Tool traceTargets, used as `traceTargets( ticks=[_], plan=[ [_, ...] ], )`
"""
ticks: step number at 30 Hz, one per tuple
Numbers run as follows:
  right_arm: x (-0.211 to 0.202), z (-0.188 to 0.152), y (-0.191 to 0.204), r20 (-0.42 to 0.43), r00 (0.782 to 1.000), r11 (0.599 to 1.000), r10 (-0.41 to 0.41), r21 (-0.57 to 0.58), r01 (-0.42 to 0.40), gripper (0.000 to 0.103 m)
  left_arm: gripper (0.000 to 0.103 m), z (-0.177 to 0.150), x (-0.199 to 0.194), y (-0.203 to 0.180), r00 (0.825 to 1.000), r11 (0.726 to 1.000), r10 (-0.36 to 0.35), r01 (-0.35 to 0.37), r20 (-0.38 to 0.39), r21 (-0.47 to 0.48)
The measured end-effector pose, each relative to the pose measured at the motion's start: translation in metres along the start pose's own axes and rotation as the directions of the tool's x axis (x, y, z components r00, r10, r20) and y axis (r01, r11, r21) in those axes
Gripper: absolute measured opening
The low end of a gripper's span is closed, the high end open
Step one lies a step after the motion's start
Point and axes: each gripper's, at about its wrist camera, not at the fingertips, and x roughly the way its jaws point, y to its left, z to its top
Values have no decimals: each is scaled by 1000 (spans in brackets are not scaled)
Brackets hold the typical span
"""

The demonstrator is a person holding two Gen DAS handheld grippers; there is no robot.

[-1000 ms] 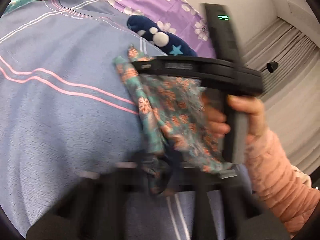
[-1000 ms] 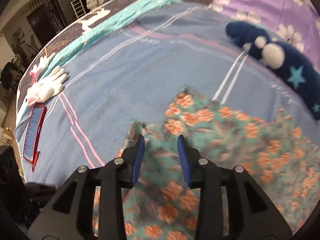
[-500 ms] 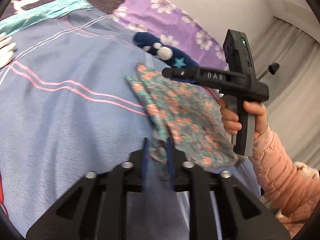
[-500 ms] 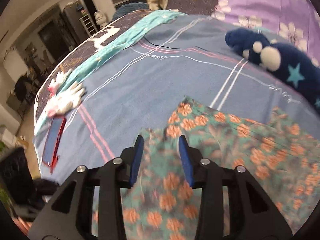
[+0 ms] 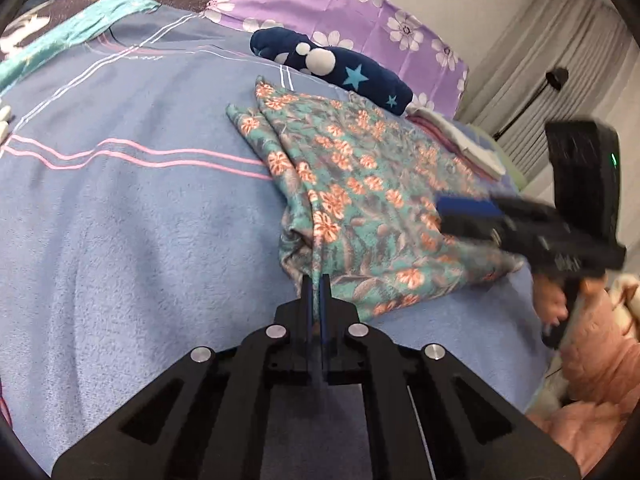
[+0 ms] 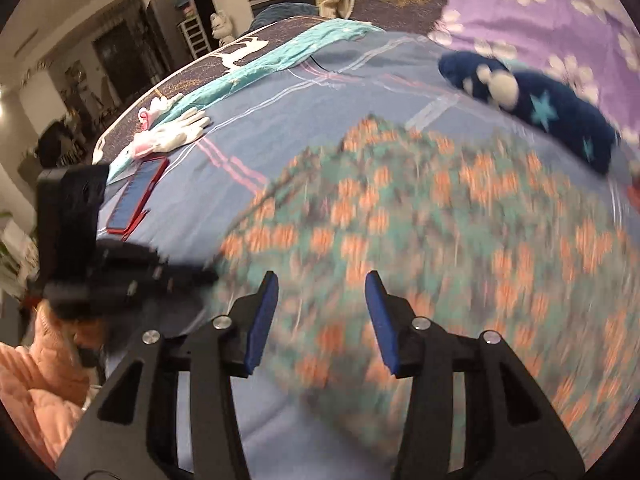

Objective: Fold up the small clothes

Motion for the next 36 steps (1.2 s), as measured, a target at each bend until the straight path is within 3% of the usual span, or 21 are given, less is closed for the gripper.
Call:
traceTargets(
  ticks=[2, 3, 5, 7, 8, 9, 11, 13, 16, 19, 21, 23, 28, 31, 36],
  plan=[
    [16, -32, 3, -48, 998, 999, -38, 20, 39, 43, 3, -2, 2, -1, 1000, 1000, 17, -17, 7, 22],
    [12, -41, 14, 15, 996, 995, -91, -40, 92, 42, 3, -2, 2, -3, 1000, 999, 26, -26, 7, 32],
    [8, -42, 27, 31, 988, 984, -153, -85, 155, 36, 4, 2, 2, -6, 999, 998, 42, -42, 3, 40],
    [-1, -40, 35, 68, 991, 990, -118, -75, 123, 24, 5, 6, -3, -7, 999, 998, 45, -45, 11, 31],
    [-4, -40, 37, 81, 992, 992, -99, -72, 105, 24, 6, 7, -9, -7, 999, 999, 42, -43, 29, 24],
    [-6, -39, 39, 90, 992, 993, -85, -79, 92, 24, 9, 9, -14, -6, 998, 999, 44, -44, 48, 18],
    [-3, -36, 44, 93, 991, 988, -96, -111, 106, 24, 32, 15, -23, -1, 994, 998, 63, -62, 92, -8],
    [8, -38, 43, 42, 993, 987, -108, -117, 112, 24, 39, 20, -25, 4, 989, 994, 102, -98, 109, -41],
    [18, -46, 44, 22, 990, 984, -136, -116, 138, 29, 44, 27, -15, 15, 992, 993, 86, -78, 94, -84],
    [14, -48, 53, 31, 991, 981, -128, -141, 132, 41, 45, 37, 2, 24, 998, 991, 41, -34, 52, -133],
    [13, -49, 58, 38, 990, 978, -134, -157, 139, 46, 47, 49, 11, 28, 998, 984, -57, 62, 36, -168],
    [15, -51, 68, 49, 985, 964, -163, -204, 170, 49, 58, 67, 22, 35, 986, 962, -165, 164, 15, -219],
    [24, -51, 93, 80, 968, 918, -238, -308, 251, 54, 58, 104, 55, 41, 996, 980, -55, 41, -66, -194],
    [31, -50, 102, 96, 952, 880, -291, -363, 306, 56, 59, 114, 70, 51, 993, 975, -85, 67, -80, -212],
    [42, -43, 107, 101, 938, 854, -332, -389, 345, 61, 62, 119, 81, 58, 982, 960, -187, 180, -13, -213]
  ],
)
